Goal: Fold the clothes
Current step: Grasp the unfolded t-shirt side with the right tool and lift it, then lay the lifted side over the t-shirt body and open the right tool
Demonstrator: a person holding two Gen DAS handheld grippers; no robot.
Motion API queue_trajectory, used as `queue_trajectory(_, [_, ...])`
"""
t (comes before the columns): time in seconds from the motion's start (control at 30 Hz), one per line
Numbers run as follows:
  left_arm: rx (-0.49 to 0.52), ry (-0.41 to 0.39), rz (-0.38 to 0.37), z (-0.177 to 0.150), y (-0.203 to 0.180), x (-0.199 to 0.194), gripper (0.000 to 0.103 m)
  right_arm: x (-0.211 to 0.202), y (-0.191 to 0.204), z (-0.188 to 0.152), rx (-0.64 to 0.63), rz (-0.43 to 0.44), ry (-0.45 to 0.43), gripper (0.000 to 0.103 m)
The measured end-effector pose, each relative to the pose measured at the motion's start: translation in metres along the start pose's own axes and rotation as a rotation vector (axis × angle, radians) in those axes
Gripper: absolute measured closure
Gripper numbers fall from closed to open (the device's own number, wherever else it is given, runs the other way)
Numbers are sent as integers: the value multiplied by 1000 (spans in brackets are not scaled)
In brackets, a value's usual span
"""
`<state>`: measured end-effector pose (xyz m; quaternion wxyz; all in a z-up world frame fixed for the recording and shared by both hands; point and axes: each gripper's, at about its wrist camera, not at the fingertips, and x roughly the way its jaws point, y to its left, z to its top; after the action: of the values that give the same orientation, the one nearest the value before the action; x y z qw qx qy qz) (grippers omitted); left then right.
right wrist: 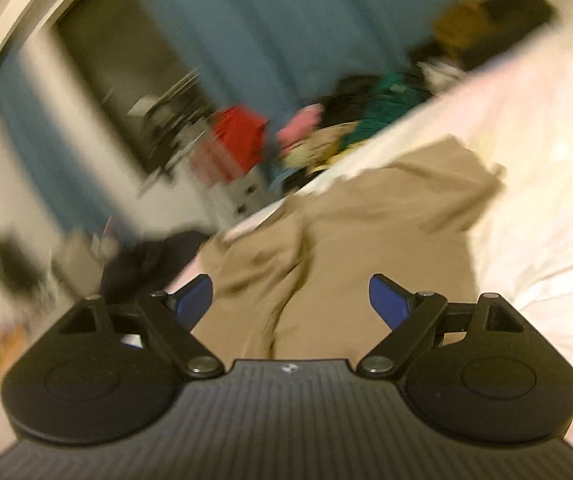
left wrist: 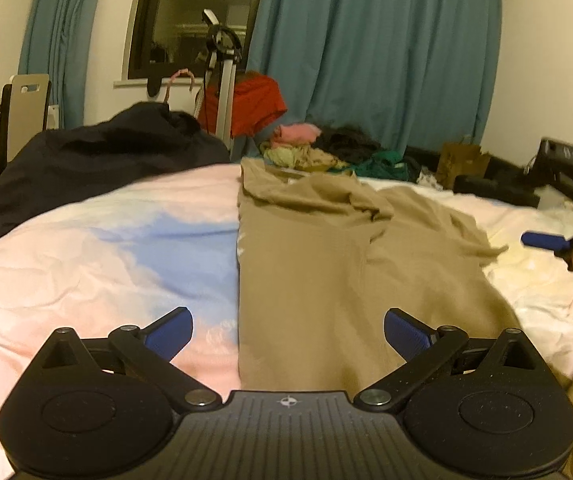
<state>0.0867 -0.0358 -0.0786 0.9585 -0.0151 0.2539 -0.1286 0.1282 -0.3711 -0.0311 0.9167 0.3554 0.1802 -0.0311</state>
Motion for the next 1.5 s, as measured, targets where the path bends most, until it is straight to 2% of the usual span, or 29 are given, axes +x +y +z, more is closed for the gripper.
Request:
queue_trajectory(0.1, [8, 15, 0, -4, -3, 3, 0, 33, -52, 21, 182, -45, -11, 15])
queue_trajectory(0.23, [34, 22, 13, -7, -6, 7, 0, 78, -113, 29, 299, -90, 0, 15])
queue_trajectory(0.33, [26, 35, 21, -8, -5, 13, 0, 106, -144, 26, 363, -99, 2, 15])
queue_trajectory(0.47, [-21, 50, 13, -5, 1, 21, 0, 138, -156, 24, 309, -76, -33, 14])
queue_trajectory(0.6, [-66, 65, 8, -2, 7, 30, 0, 160, -153, 32, 220, -36, -123, 14])
queue_trajectory(0.7, [-98, 78, 8, 0, 12, 38, 0, 175, -155, 39, 185, -5, -165, 31])
queue_trajectory(0.87, [-139, 94, 11, 3, 20, 52, 0, 191, -153, 45, 120, -27, -192, 32])
queue_trajectory(0.93, [-141, 97, 16, 4, 22, 56, 0, 197, -146, 52, 74, -72, -186, 48])
queue_trajectory(0.97, [-142, 99, 17, 5, 22, 57, 0, 200, -142, 56, 50, -103, -176, 81])
queue_trajectory(1.0, [-144, 102, 17, 5, 23, 58, 0, 203, -137, 60, 25, -133, -166, 95])
queue_trajectory(1.07, [-147, 109, 22, 6, 23, 60, 0, 201, -123, 66, -51, -177, -155, 95])
queue_trajectory(1.2, [-99, 125, 65, 11, 20, 55, 0, 187, -66, 81, -205, -232, -151, 96])
queue_trajectory(1.37, [-94, 124, 78, 13, 26, 43, 0, 166, 20, 88, -357, -222, -160, 96])
queue_trajectory(1.5, [-92, 100, 95, 17, 37, 28, 0, 165, 88, 67, -490, -188, -122, 96])
